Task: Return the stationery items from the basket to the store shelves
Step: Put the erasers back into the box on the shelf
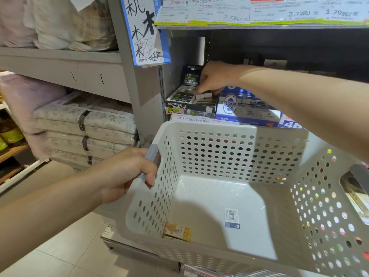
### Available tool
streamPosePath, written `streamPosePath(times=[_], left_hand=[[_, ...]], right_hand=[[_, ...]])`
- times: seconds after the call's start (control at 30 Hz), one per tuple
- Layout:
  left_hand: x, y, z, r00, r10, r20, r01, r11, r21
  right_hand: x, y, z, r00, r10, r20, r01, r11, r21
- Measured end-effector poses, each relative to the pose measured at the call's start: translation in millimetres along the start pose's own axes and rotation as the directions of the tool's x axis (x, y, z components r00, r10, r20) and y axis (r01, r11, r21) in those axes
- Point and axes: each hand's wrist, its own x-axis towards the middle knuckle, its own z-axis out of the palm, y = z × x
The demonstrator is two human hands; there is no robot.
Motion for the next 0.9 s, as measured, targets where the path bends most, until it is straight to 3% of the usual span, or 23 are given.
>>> streamPosePath(times=[0.13,0.37,0.5,0.63,0.9], left_hand=[[1,0,-1,1.0,-0.009,-0.005,0.009,1.0,0.009],[2,0,-1,1.0,-0.007,-0.007,0.007,1.0,-0.007],[2,1,0,1.0,-0.001,-0.009,0.001,1.0,-0.013],[2,0,-1,1.0,-0.004,-0.005,0.004,1.0,0.002],[3,-1,-2,1.0,0.007,-0.024,-0.007,1.0,0.02]], right_hand=[[5,-5,1,0.999,0.016,0.045,-0.017,0.999,0.033],[4,-13,2,0.999,-0.036,0.03,0.038,0.997,-0.07],[5,-11,6,0.994,-0.099,0.055,0.096,0.993,0.062],[7,-11,11,0.993,-0.069,0.094,0.041,0.962,0.27],[13,-9,13,0.998,0.018,0.065,-0.034,0.968,0.25]])
